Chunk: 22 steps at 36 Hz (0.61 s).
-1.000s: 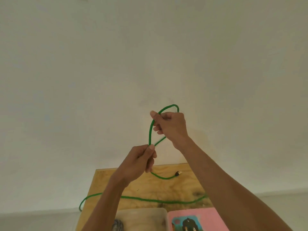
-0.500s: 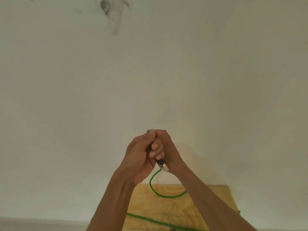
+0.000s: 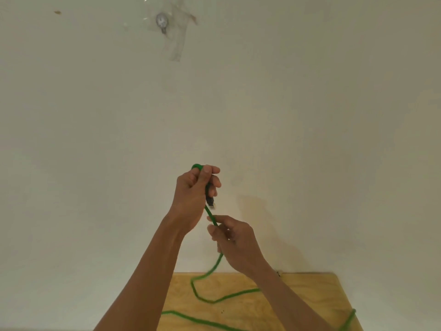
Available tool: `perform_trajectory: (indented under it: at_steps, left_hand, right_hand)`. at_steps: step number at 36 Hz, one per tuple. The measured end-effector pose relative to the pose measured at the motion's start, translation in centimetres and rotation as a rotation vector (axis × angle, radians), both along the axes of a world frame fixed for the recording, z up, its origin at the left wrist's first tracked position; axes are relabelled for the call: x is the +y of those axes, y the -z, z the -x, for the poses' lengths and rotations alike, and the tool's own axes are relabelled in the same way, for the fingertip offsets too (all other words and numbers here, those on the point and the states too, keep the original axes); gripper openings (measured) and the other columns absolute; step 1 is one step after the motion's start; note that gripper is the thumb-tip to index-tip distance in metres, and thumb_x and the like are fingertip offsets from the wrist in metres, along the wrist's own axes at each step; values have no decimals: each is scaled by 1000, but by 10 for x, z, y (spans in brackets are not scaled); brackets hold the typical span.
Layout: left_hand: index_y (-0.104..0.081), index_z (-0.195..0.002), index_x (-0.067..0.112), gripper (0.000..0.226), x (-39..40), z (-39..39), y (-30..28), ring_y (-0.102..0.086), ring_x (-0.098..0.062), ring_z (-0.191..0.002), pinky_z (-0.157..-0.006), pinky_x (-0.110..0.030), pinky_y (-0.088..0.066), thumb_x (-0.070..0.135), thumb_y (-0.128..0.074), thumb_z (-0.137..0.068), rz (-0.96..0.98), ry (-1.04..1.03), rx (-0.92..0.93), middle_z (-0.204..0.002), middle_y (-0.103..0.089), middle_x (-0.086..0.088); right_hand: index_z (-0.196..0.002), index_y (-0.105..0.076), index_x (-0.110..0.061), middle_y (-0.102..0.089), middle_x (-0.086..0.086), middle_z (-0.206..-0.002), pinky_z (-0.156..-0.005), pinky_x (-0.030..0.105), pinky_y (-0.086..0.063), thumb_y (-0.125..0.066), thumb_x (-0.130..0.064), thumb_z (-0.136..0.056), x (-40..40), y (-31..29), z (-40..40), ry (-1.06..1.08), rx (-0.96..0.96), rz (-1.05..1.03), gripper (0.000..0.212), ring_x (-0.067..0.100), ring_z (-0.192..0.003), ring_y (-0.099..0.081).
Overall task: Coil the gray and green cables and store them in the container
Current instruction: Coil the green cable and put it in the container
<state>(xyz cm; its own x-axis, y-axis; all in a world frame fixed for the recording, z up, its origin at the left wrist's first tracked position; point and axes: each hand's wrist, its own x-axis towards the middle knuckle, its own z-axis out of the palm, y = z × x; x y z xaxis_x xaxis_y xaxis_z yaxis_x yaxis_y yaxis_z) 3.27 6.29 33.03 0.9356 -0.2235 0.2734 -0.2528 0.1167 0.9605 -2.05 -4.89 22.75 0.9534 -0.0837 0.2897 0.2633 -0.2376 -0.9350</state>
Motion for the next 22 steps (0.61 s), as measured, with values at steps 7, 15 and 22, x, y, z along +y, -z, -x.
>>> perform_trajectory:
  at_steps: [7, 15, 22]
  left_hand:
    - [-65, -89, 11, 26, 17, -21, 25, -65, -13, -60, -63, -19, -52, 15, -45, -105, -611, -83, -250, -71, -71, -2]
    - [-63, -87, 1, 65, 9, 9, 42, -52, -22, -56, -61, -36, -44, 49, -23, -105, -458, 245, 47, -60, -60, -13]
    - [-61, -86, 4, 52, -13, 38, 30, -40, -21, -52, -63, -35, -45, 45, -33, -104, 50, 525, 360, -55, -44, -11]
  right_hand:
    - [-109, -71, -29, -67, -9, -84, -49, 32, -42, -66, -14, -90, -26, -25, 5, -66, -87, 166, 25, 30, -47, -50]
    - [-94, -75, -22, -75, -11, -82, -61, 23, -49, -79, -20, -81, -62, -76, -15, -64, -188, 211, 14, 28, -63, -58]
    - [-89, -76, -5, -75, 7, -81, -71, 39, -57, -82, -8, -76, -77, -75, -34, -70, -205, -19, 14, 32, -74, -68]
